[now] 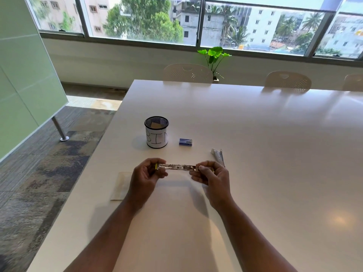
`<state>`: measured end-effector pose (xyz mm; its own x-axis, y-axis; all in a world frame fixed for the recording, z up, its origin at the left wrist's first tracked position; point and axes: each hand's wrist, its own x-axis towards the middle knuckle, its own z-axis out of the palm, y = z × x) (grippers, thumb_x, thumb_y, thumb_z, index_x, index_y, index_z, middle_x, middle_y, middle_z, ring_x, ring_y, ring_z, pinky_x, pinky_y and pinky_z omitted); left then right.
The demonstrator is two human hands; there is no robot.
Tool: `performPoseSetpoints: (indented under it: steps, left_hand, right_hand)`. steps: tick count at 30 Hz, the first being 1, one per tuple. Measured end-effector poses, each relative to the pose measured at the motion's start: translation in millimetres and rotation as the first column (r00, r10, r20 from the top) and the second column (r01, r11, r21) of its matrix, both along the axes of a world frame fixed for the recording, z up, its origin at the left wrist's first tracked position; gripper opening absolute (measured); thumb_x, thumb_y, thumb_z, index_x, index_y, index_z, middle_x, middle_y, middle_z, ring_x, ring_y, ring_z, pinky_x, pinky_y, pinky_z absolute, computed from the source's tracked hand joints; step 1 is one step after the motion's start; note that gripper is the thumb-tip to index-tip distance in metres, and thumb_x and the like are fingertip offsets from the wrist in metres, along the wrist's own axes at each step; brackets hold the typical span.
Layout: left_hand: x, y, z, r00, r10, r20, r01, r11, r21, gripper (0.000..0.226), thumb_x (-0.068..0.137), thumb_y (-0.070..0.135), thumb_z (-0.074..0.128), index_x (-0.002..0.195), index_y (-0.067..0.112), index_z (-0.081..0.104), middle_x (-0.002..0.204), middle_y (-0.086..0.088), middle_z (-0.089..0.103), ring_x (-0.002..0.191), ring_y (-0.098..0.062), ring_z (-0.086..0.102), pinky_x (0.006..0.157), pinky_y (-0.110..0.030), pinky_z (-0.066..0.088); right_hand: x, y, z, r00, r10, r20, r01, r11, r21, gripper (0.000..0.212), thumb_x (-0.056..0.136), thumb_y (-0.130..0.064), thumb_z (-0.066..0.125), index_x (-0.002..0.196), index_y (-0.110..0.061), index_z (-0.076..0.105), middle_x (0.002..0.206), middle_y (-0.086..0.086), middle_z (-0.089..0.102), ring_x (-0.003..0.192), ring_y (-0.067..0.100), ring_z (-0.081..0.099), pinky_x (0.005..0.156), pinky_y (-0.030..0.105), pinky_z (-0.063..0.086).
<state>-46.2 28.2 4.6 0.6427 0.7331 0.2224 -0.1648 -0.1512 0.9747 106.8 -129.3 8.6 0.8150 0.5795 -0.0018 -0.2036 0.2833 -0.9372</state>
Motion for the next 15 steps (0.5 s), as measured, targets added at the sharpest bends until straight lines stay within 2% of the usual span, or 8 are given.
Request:
performPoseSetpoints:
  steps: [2,4,6,8,9,11,13,15]
  left_hand:
    - [0.3,2.7,0.3,0.999,0.025,0.028,-0.023,0.998,-0.064,0.024,0.095,-0.010,0.063,0.108,0.009,0.070,0.081,-0.005,0.074,0.075,-0.017,0.074,0.074,-0.022,0.060]
    - [1.0,2.6,0.6,1.000,0.018,0.023,-0.016,0.996,-0.087,0.020,0.098,-0.007,0.061,0.110,0.007,0.069,0.081,-0.011,0.073,0.074,-0.017,0.074,0.073,-0.022,0.059]
    - [1.7,1.6,0.6,1.000,0.004,0.008,-0.003,0.996,-0.090,0.017,0.099,-0.004,0.061,0.110,0.006,0.068,0.083,-0.013,0.074,0.075,-0.020,0.075,0.072,-0.022,0.060]
    - [1.3,1.3,0.2,1.000,-0.019,-0.011,0.018,0.996,-0.091,0.016,0.099,-0.001,0.062,0.112,0.007,0.068,0.086,-0.012,0.077,0.078,-0.024,0.077,0.072,-0.024,0.061]
    - [0.8,1.0,-0.4,0.999,-0.036,-0.022,0.034,0.995,-0.091,0.016,0.099,0.000,0.063,0.113,0.007,0.069,0.088,-0.013,0.078,0.079,-0.026,0.077,0.072,-0.024,0.061]
    - [-0.7,0.5,-1.4,0.997,-0.076,-0.034,0.072,0.993,-0.092,0.016,0.099,0.002,0.064,0.112,0.009,0.070,0.090,-0.015,0.078,0.081,-0.029,0.077,0.072,-0.025,0.061]
    - [-1.8,-0.1,-1.9,0.991,-0.124,-0.043,0.120,0.990,-0.078,0.017,0.098,0.003,0.066,0.112,0.011,0.071,0.092,-0.015,0.079,0.081,-0.030,0.077,0.073,-0.027,0.061]
    - [-2.3,-1.5,-1.5,0.984,-0.171,-0.055,0.169,0.984,-0.048,0.019,0.097,0.002,0.067,0.112,0.012,0.072,0.094,-0.013,0.079,0.081,-0.026,0.076,0.072,-0.027,0.061]
  right_hand:
    - [-0.7,2.1,-4.7,0.987,-0.034,0.159,0.049,0.995,-0.091,0.009,0.094,-0.005,0.069,0.091,-0.008,0.076,0.090,0.010,0.076,0.084,0.027,0.073,0.078,0.034,0.062]
    - [-3.5,3.9,-6.7,0.909,-0.066,0.412,0.158,0.968,-0.193,0.008,0.090,-0.022,0.072,0.093,-0.018,0.078,0.100,0.001,0.076,0.092,0.016,0.072,0.085,0.035,0.059]
    - [-10.8,5.1,-7.2,0.729,-0.061,0.682,0.300,0.924,-0.238,0.018,0.087,-0.034,0.069,0.102,-0.025,0.074,0.107,-0.010,0.070,0.100,0.009,0.068,0.090,0.032,0.056]
    - [-19.6,6.3,-8.3,0.449,0.000,0.893,0.432,0.875,-0.218,0.025,0.088,-0.036,0.068,0.112,-0.027,0.068,0.112,-0.011,0.065,0.110,0.014,0.061,0.098,0.036,0.048]
    - [-23.4,7.0,-9.5,0.319,0.053,0.946,0.461,0.864,-0.204,0.028,0.088,-0.035,0.067,0.115,-0.027,0.066,0.114,-0.009,0.065,0.113,0.017,0.059,0.104,0.040,0.045]
    - [-29.6,9.0,-10.4,0.157,0.185,0.970,0.447,0.863,-0.237,0.033,0.090,-0.034,0.066,0.122,-0.027,0.061,0.119,-0.008,0.065,0.119,0.019,0.057,0.116,0.046,0.037]
    - [-33.7,11.4,-9.4,0.082,0.300,0.950,0.407,0.861,-0.306,0.038,0.093,-0.034,0.061,0.130,-0.029,0.055,0.126,-0.008,0.063,0.125,0.017,0.055,0.122,0.047,0.030]
    - [-35.9,13.3,-8.7,0.051,0.367,0.929,0.380,0.853,-0.357,0.043,0.096,-0.032,0.058,0.138,-0.033,0.049,0.127,-0.008,0.062,0.122,0.017,0.057,0.118,0.043,0.036]
